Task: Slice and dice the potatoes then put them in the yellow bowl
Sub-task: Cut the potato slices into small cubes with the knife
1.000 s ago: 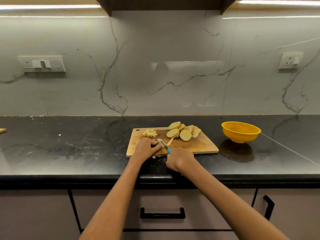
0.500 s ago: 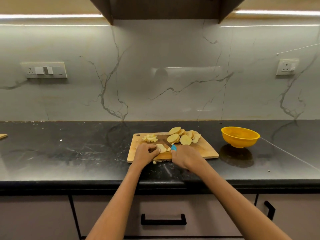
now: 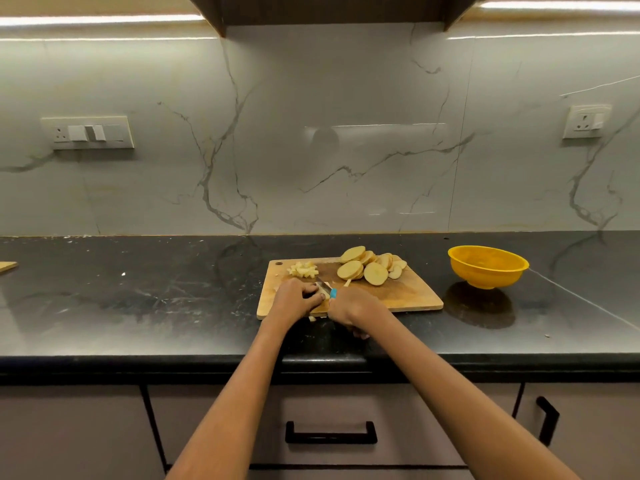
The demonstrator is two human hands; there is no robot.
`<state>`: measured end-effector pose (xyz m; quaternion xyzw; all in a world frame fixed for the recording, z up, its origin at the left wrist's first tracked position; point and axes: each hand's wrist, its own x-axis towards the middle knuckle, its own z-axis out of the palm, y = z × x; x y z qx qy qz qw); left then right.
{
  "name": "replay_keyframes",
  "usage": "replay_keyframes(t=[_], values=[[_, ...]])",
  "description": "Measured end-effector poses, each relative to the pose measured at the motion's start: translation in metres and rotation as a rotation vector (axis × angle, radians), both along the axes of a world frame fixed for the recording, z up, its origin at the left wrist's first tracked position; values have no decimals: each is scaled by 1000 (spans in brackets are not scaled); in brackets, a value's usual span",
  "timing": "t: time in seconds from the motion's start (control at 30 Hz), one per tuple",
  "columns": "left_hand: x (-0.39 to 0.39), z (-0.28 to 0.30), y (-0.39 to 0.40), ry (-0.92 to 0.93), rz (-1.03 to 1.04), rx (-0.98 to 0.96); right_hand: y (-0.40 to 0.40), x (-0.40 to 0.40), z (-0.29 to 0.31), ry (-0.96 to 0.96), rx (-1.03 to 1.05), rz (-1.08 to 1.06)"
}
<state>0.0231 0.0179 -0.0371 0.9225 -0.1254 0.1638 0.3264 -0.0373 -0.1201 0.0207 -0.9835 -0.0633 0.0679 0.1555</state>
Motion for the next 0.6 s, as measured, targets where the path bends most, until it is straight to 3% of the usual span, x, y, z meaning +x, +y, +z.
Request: replay_keyframes(t=[0.47, 0.6], values=[[-9, 0, -1, -16, -14, -44, -37, -60, 19, 54, -137, 50], [-10, 2, 2, -9, 41, -47, -41, -46, 18, -116, -28, 29]])
